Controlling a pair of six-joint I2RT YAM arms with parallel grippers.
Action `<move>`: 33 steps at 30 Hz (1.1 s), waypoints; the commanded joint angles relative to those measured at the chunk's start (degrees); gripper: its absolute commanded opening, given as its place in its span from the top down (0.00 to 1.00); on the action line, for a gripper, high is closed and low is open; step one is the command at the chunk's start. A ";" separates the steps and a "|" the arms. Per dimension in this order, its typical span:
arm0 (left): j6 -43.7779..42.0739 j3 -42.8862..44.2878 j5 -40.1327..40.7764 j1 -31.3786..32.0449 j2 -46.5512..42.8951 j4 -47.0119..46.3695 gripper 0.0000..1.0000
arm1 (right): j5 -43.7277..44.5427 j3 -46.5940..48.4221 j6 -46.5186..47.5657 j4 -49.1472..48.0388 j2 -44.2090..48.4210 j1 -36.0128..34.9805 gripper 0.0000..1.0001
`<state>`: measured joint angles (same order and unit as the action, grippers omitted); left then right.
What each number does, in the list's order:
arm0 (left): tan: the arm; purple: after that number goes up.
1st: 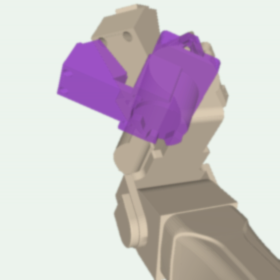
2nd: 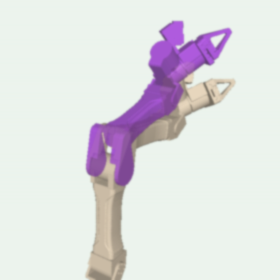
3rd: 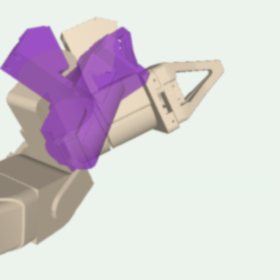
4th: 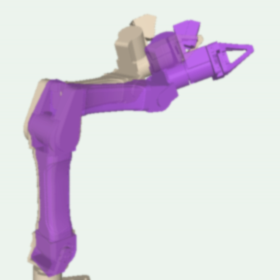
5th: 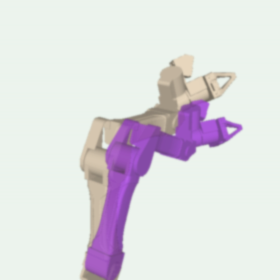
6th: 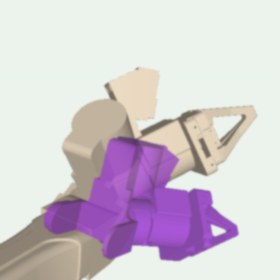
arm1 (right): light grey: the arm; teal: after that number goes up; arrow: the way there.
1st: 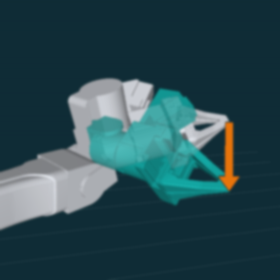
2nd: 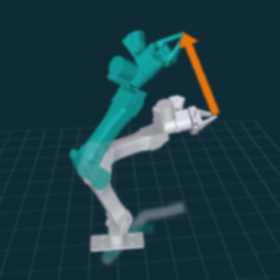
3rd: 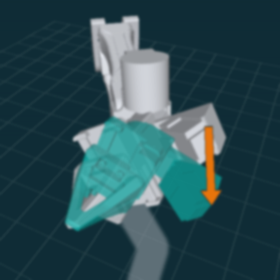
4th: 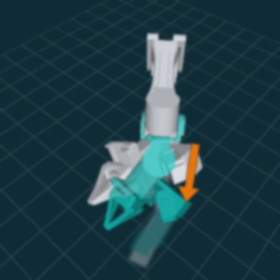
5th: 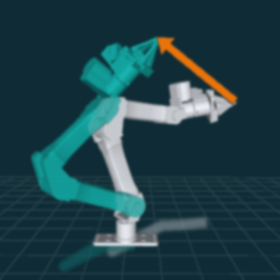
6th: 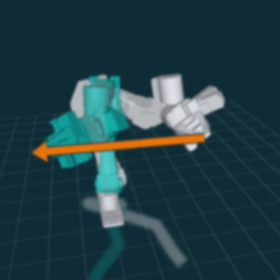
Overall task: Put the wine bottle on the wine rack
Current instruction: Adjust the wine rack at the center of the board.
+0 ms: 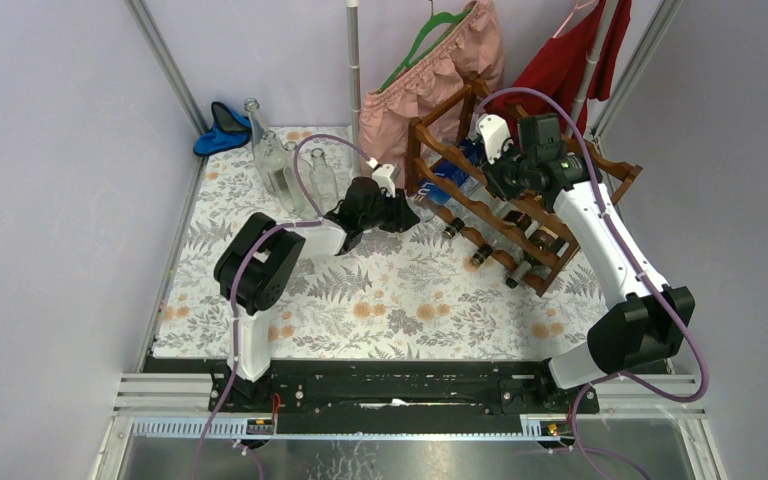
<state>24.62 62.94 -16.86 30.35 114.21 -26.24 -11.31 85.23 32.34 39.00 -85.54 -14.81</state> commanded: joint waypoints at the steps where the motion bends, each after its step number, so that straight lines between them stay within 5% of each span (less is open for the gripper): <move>1: -5.88 0.52 0.63 1.17 4.94 5.98 0.98 | -5.91 -0.85 0.74 2.57 1.94 -1.54 0.83; 13: -16.94 -1.27 0.04 1.81 2.38 10.46 0.98 | -8.17 -0.09 1.68 3.42 2.07 -1.54 1.00; 33: -10.86 3.16 -1.60 0.64 3.69 6.59 0.98 | -11.89 -0.05 2.12 4.71 3.58 -1.53 1.00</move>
<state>12.14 66.17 -16.99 30.61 115.77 -21.85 -14.20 84.99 33.43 39.27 -85.21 -14.22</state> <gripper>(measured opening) 0.409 0.280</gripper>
